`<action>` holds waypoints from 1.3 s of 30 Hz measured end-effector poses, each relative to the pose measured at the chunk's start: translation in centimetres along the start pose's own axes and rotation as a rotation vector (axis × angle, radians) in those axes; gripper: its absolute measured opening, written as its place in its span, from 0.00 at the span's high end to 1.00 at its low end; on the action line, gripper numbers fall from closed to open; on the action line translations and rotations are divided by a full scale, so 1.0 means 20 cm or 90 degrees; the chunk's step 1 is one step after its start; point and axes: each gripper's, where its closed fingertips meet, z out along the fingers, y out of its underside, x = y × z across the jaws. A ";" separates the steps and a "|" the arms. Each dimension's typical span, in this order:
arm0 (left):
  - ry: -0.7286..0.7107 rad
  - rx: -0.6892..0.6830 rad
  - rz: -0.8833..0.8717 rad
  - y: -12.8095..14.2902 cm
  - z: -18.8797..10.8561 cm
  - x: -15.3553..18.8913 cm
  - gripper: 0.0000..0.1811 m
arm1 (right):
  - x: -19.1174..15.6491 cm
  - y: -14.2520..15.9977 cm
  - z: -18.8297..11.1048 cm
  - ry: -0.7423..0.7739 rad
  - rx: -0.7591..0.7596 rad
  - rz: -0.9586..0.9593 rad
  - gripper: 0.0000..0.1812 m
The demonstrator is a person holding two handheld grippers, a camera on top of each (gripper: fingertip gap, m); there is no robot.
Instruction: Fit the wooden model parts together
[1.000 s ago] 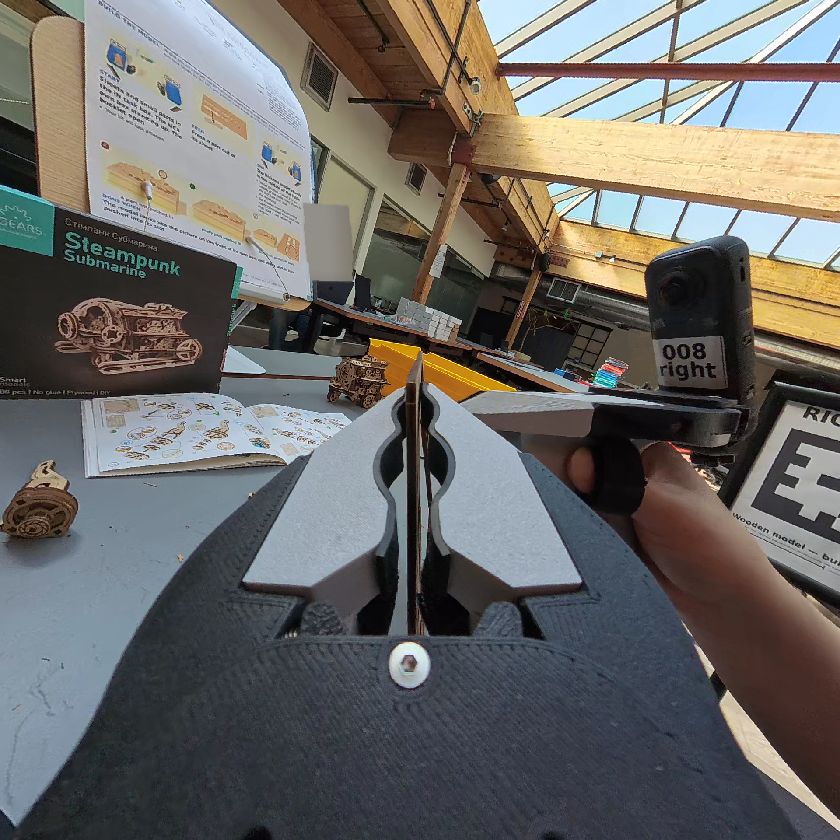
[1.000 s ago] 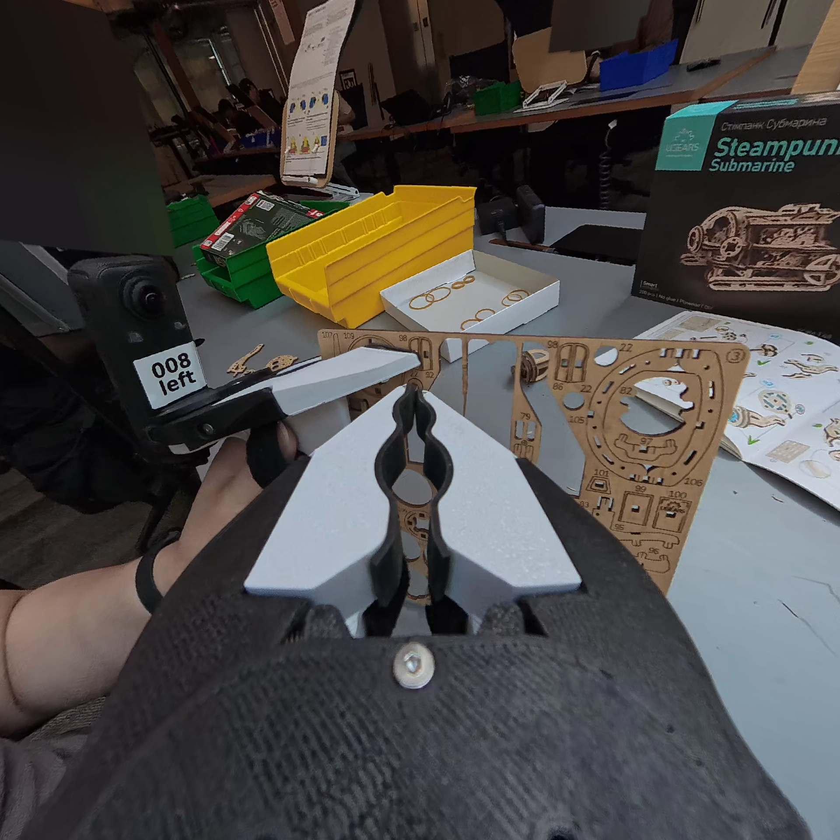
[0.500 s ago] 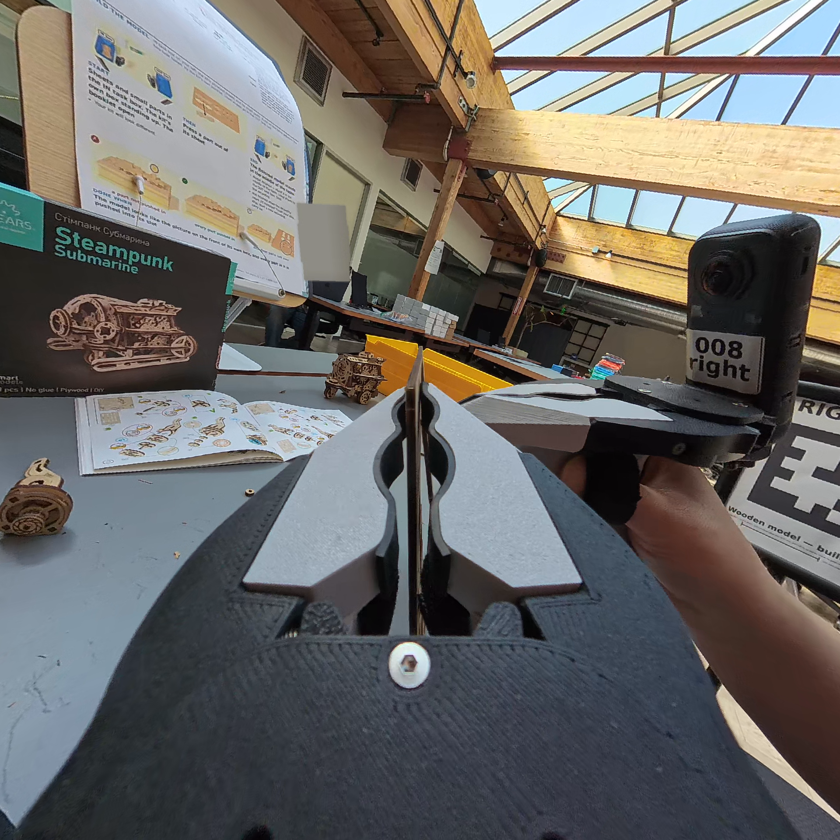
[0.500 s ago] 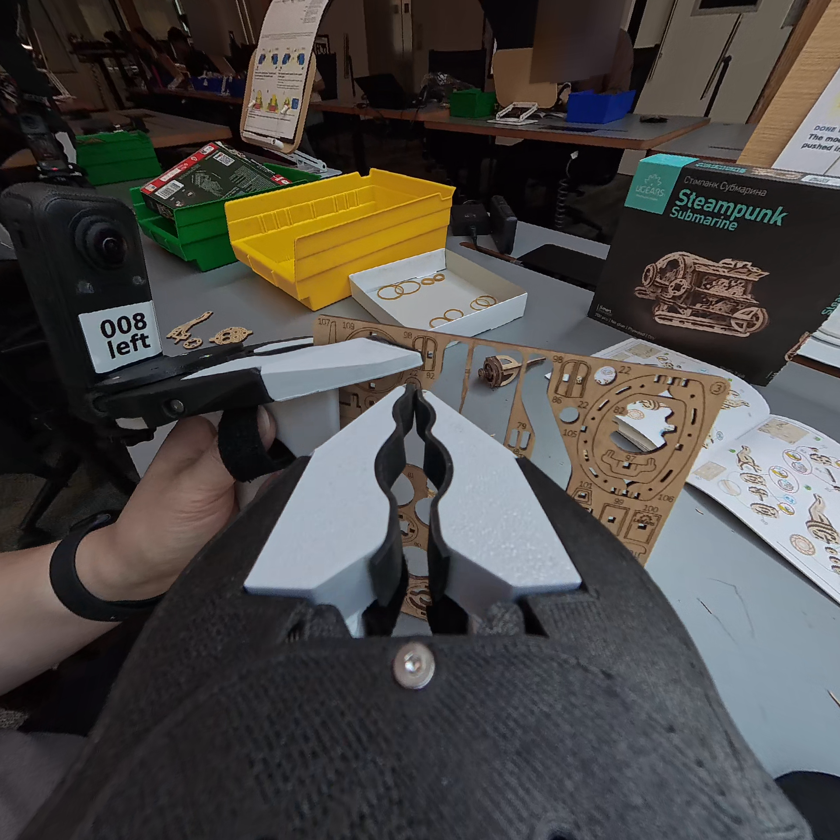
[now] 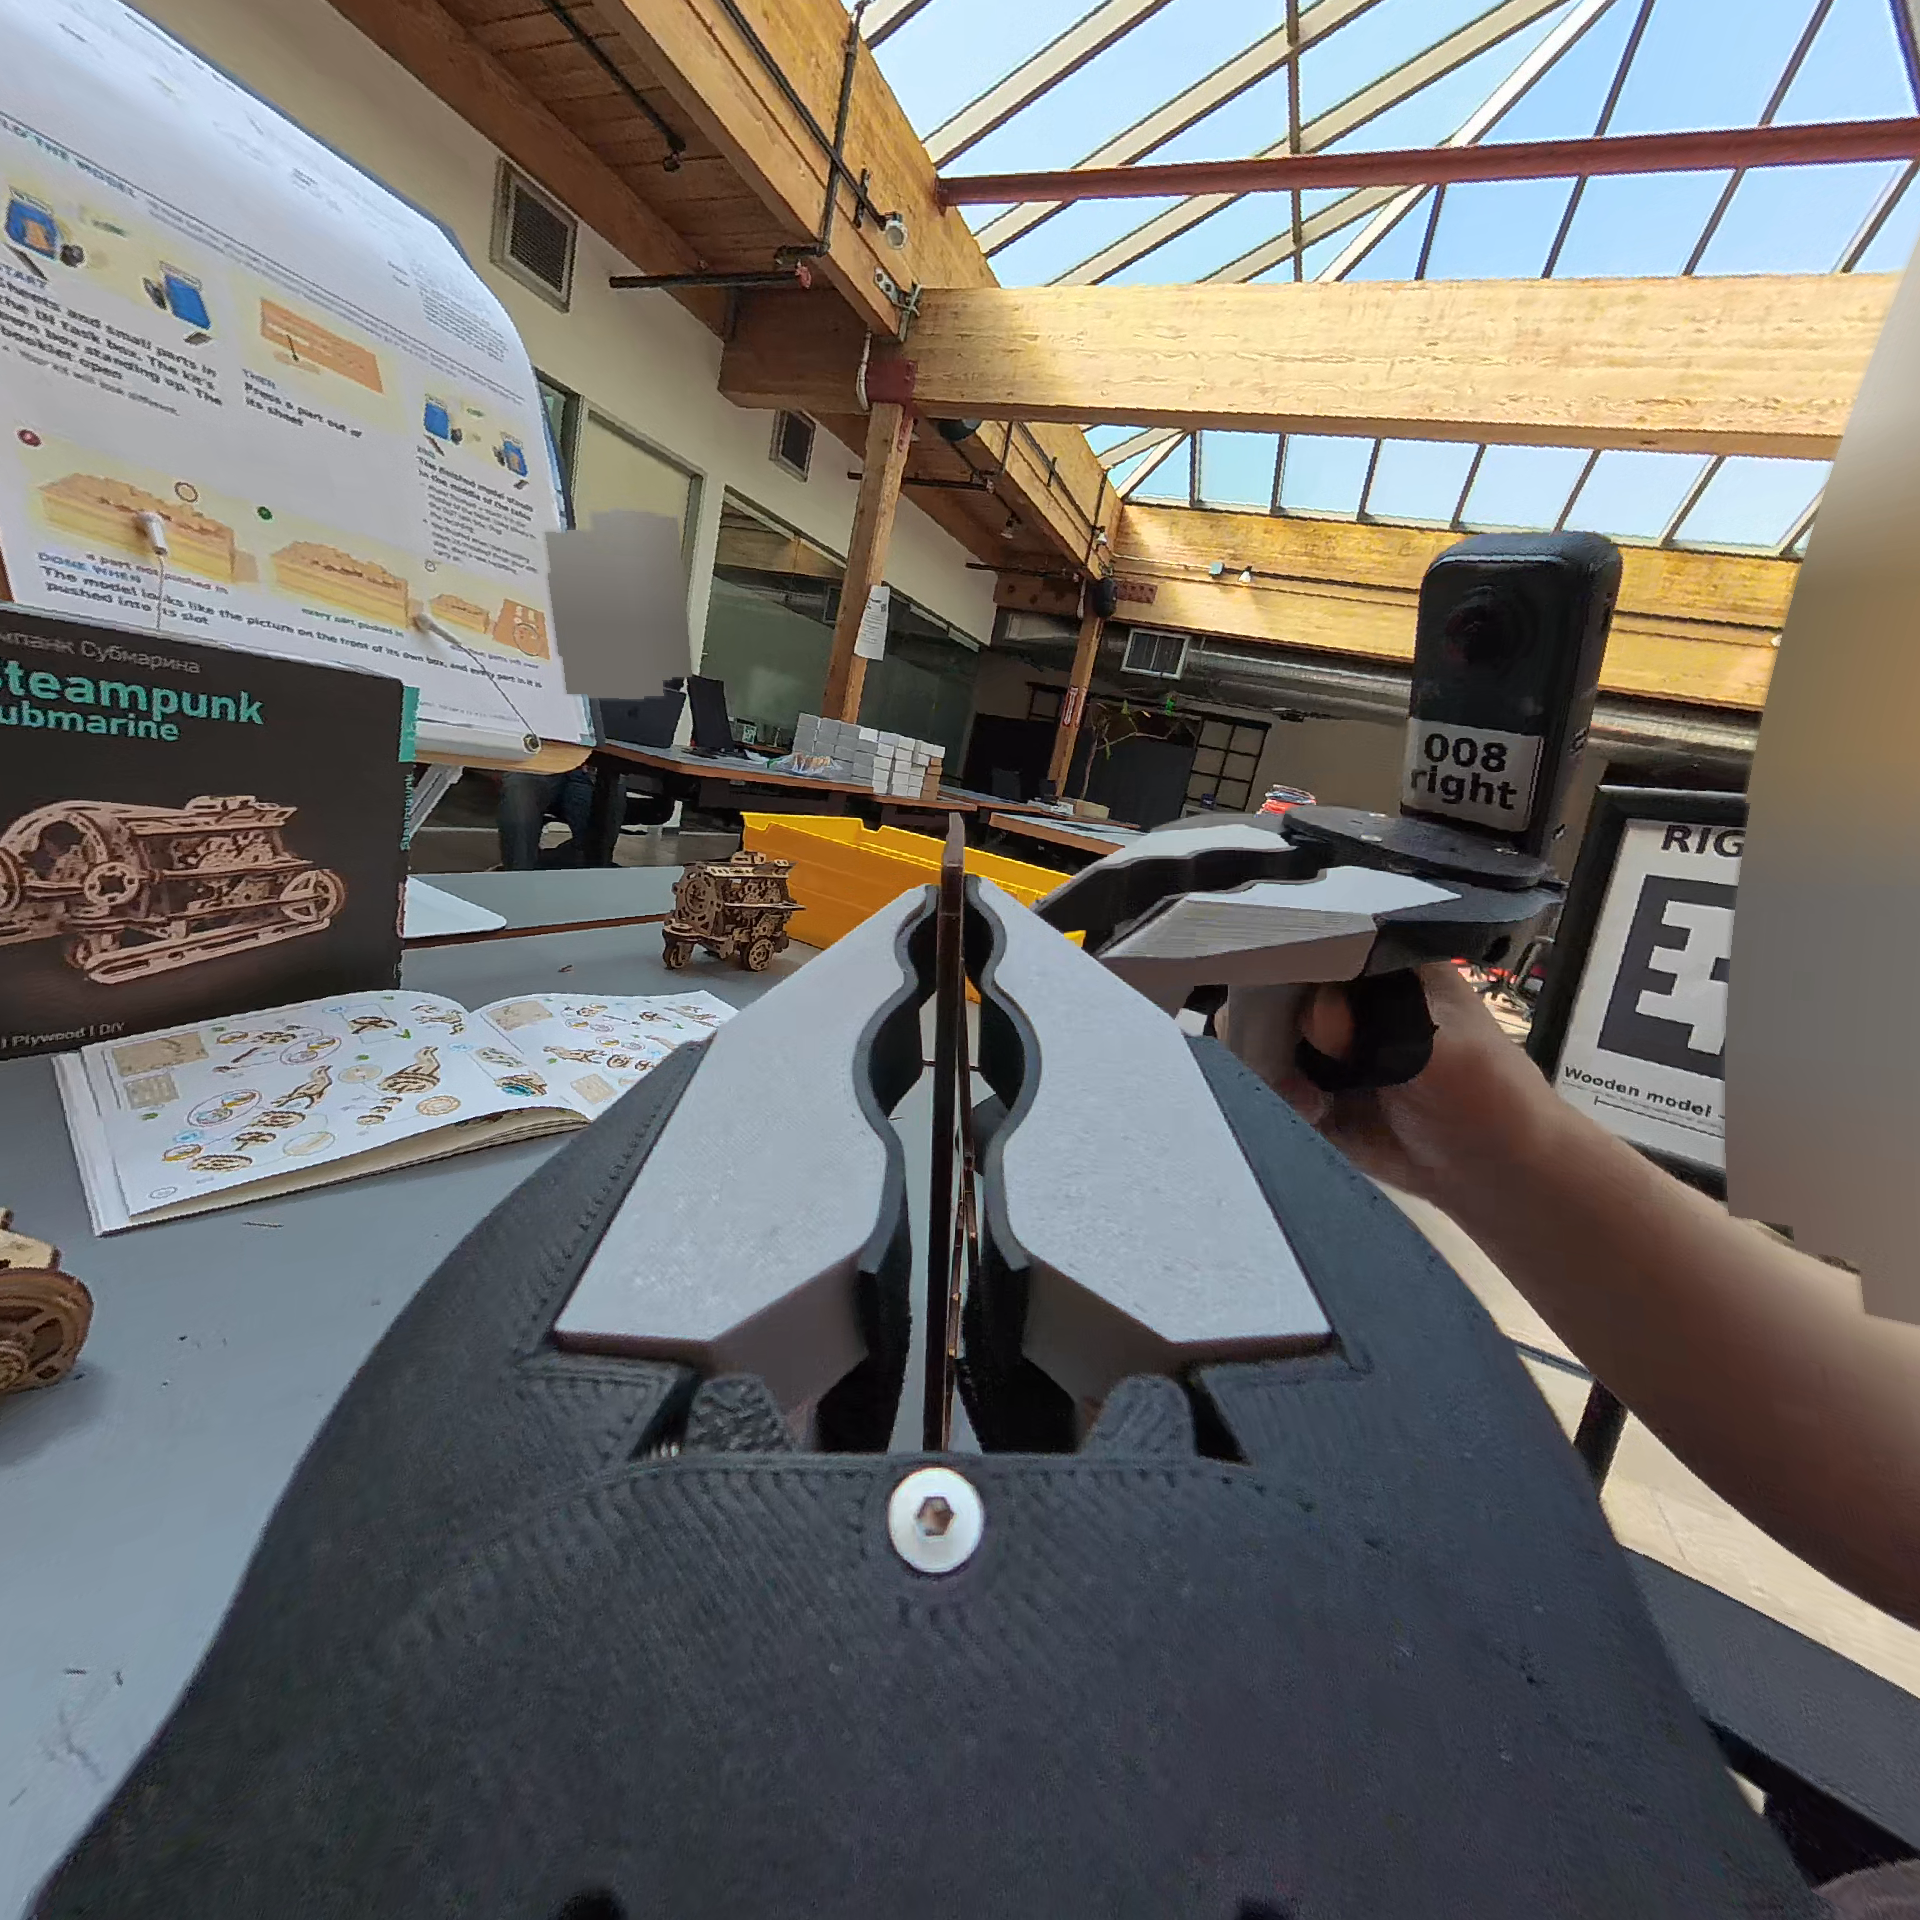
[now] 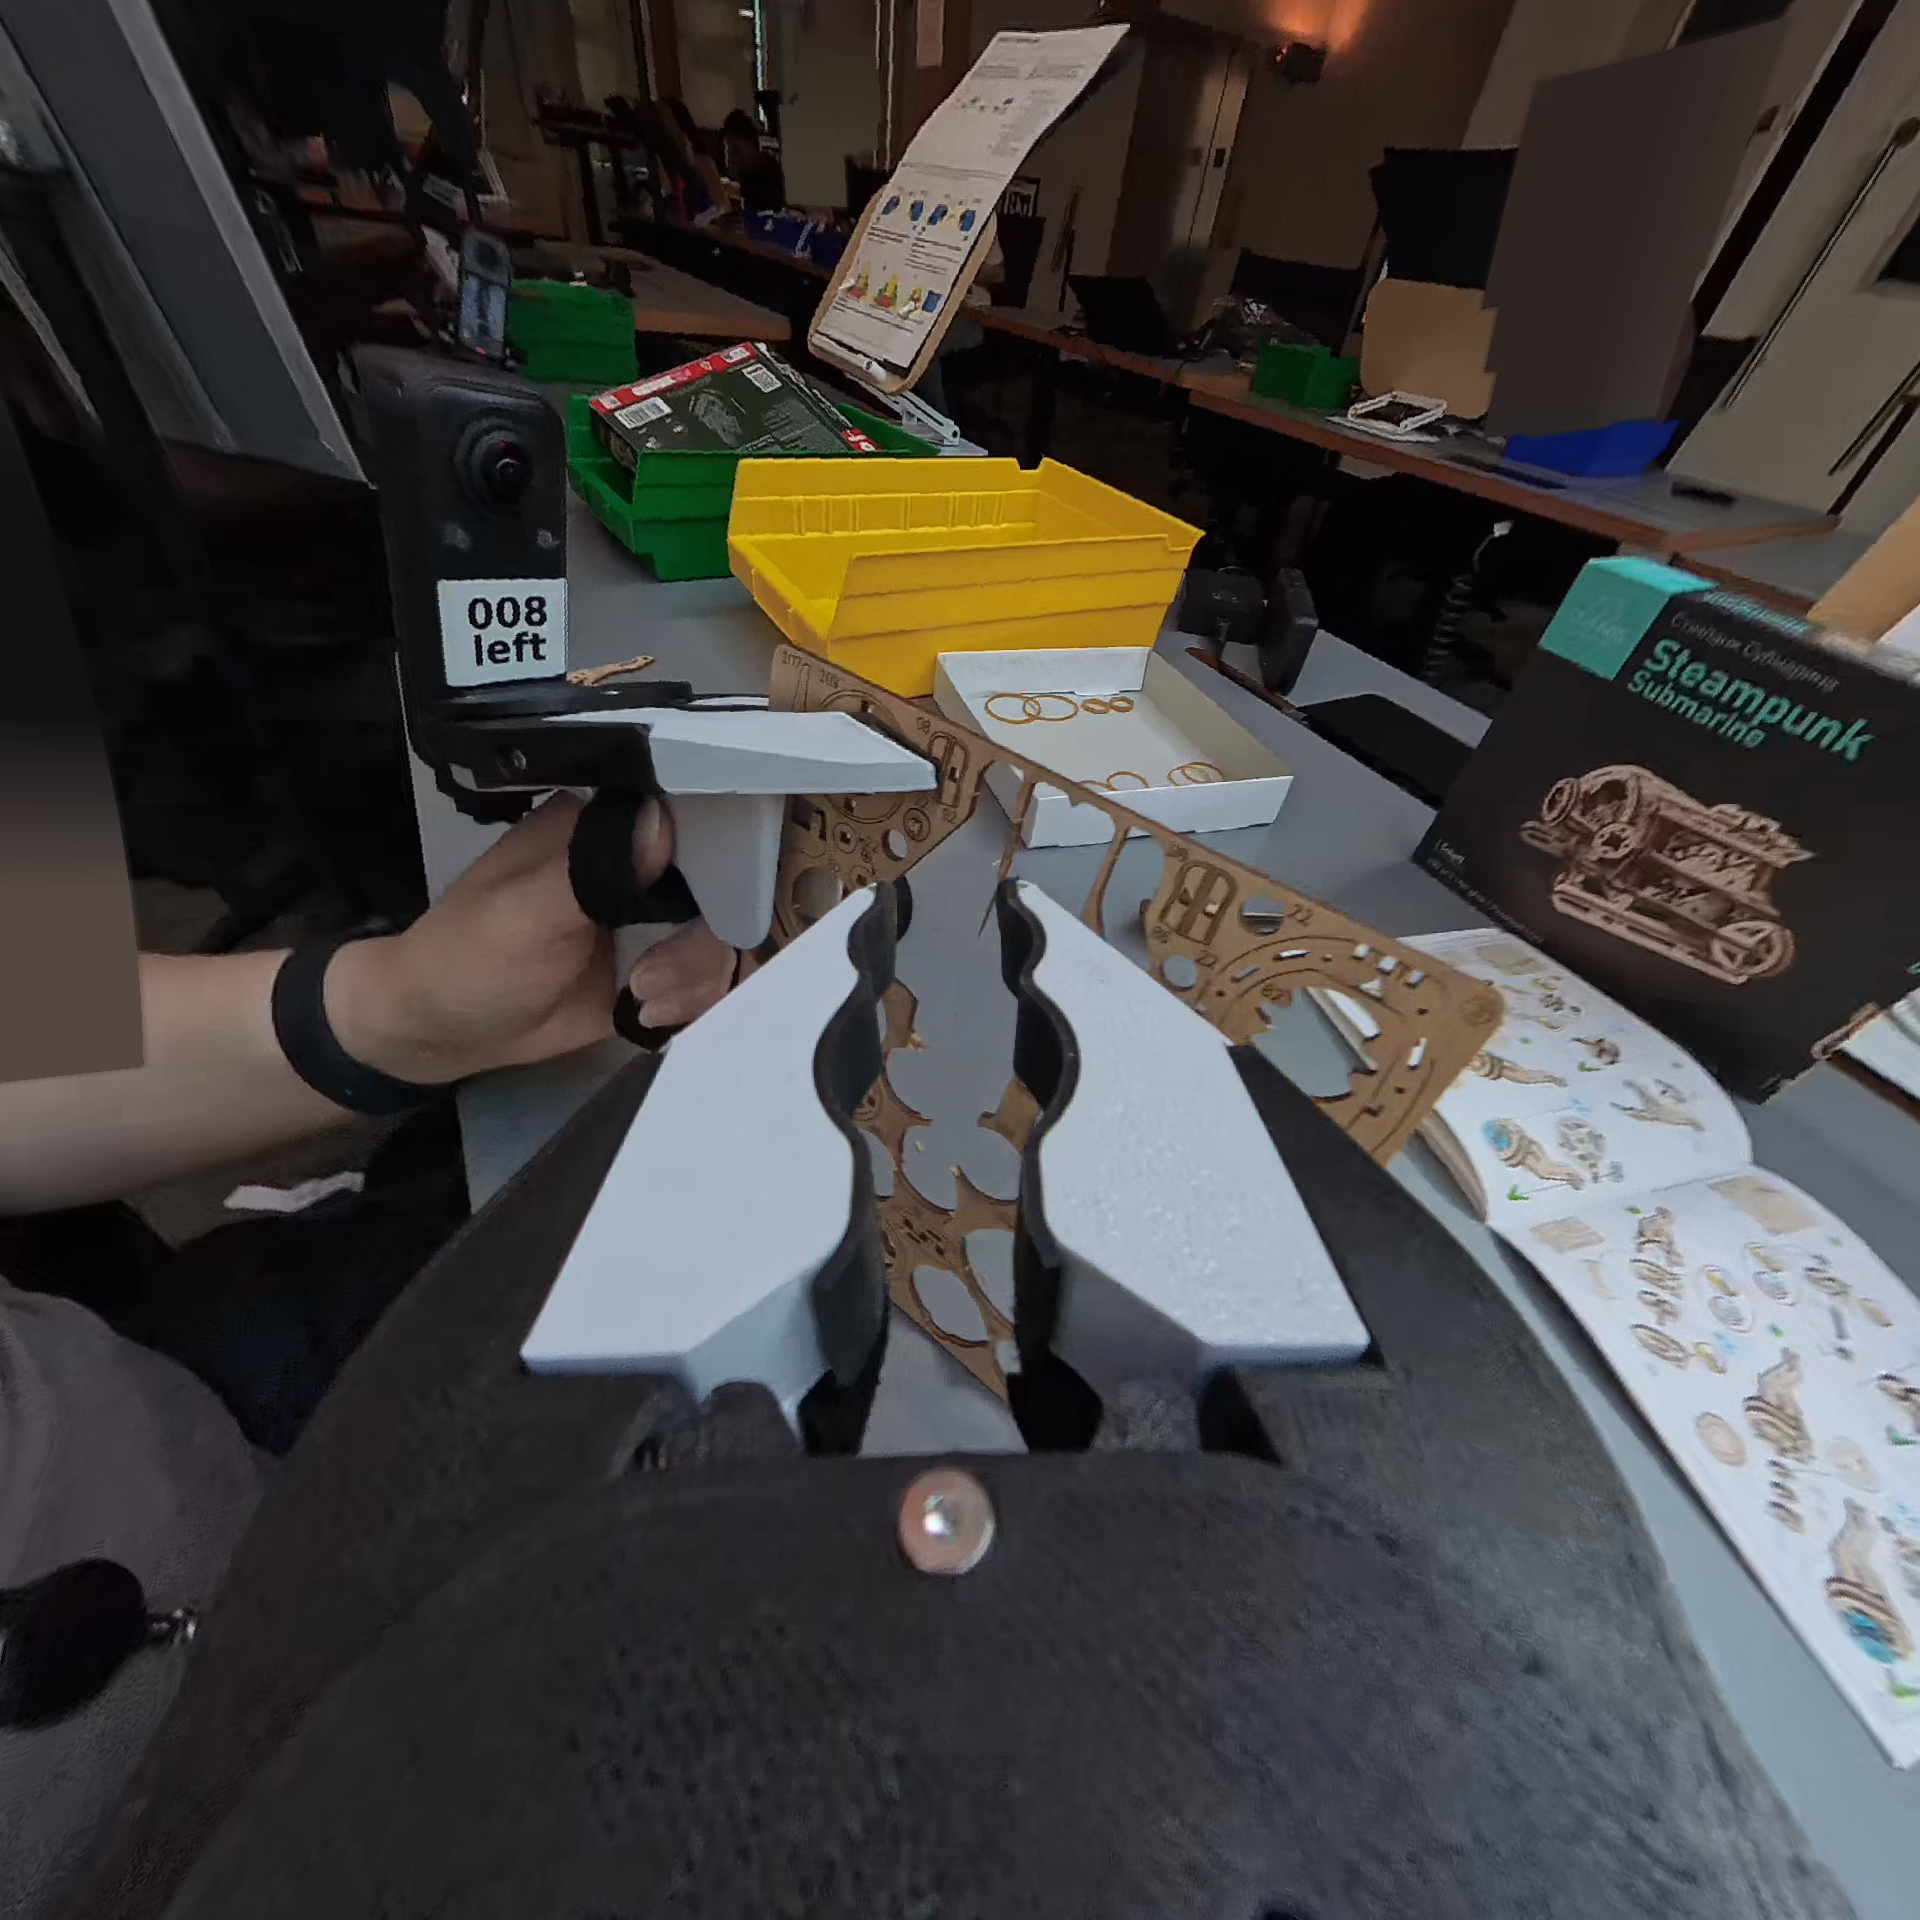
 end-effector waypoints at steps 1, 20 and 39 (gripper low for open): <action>0.013 -0.004 0.008 0.00 -0.01 0.01 1.00 | 0.01 -0.04 -0.05 -0.001 0.000 -0.058 0.89; 0.197 -0.026 0.080 0.01 -0.07 0.16 1.00 | -0.15 0.02 0.11 -0.289 -0.314 -0.304 0.82; 0.219 -0.015 0.035 0.01 -0.07 0.16 0.99 | -0.18 0.06 0.10 -0.340 -0.321 -0.292 0.89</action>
